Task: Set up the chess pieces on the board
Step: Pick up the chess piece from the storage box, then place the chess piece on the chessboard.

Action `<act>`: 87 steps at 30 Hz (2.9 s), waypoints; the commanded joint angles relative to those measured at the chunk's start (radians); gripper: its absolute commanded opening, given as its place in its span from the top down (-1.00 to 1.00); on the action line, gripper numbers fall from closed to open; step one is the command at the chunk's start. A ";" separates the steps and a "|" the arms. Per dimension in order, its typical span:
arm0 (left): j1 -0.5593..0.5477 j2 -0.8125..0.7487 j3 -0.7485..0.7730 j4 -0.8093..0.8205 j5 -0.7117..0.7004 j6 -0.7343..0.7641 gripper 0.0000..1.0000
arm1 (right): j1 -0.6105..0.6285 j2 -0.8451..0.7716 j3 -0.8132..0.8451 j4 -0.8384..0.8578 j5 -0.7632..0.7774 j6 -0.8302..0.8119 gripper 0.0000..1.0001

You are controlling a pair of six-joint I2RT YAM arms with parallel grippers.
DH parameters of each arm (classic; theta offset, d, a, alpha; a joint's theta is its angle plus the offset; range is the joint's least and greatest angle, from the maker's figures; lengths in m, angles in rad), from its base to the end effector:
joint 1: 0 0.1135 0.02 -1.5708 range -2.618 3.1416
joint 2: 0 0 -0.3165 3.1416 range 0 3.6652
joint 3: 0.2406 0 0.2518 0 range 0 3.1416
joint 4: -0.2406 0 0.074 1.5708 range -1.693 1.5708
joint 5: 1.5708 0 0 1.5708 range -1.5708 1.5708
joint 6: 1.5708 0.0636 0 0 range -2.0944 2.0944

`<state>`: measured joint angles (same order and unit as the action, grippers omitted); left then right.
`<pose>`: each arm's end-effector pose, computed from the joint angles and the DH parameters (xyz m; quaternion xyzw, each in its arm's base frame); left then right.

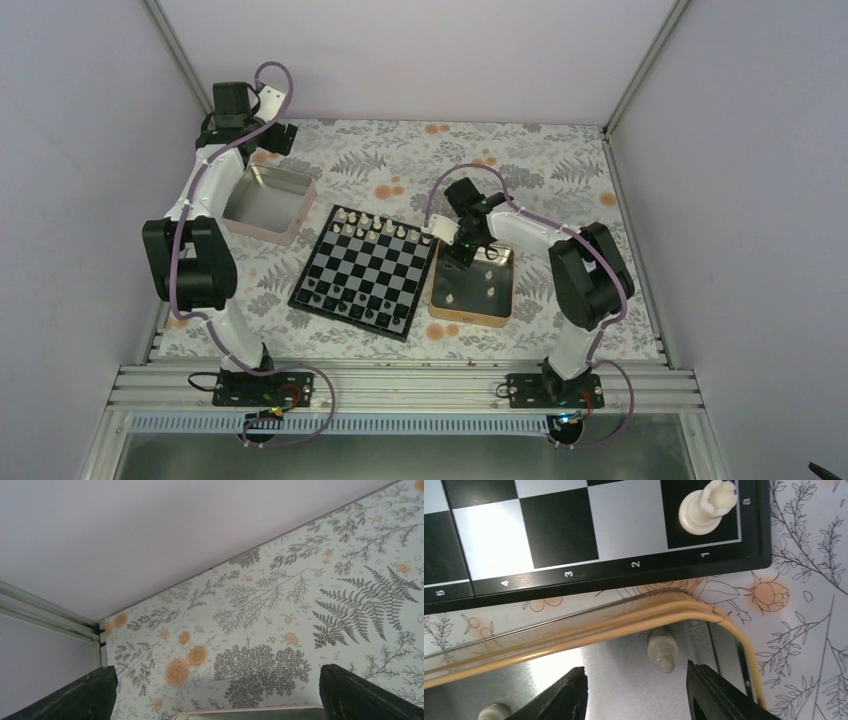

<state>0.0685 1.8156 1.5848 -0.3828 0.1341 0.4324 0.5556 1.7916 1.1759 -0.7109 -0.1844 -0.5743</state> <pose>0.4600 0.0230 0.3441 0.1906 0.8654 0.0563 0.4599 0.2968 0.1980 0.1976 -0.5386 0.8288 0.0902 0.1221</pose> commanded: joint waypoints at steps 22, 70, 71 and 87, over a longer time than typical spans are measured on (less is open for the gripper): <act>0.007 -0.074 -0.036 0.034 0.050 0.002 -1.00 | 0.011 0.067 0.044 0.051 0.046 0.030 0.74; 0.006 -0.137 -0.076 0.046 0.058 0.011 -1.00 | 0.217 0.374 0.647 -0.171 -0.027 0.019 0.90; 0.006 -0.137 -0.076 0.046 0.058 0.011 -1.00 | 0.217 0.380 0.653 -0.168 -0.030 0.020 0.90; 0.006 -0.135 -0.081 0.045 0.063 0.011 -1.00 | 0.223 0.458 0.701 -0.135 -0.029 0.029 0.91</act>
<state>0.0700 1.7119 1.5154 -0.3557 0.1768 0.4366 0.7704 2.2341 1.8473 -0.8700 -0.1997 -0.5583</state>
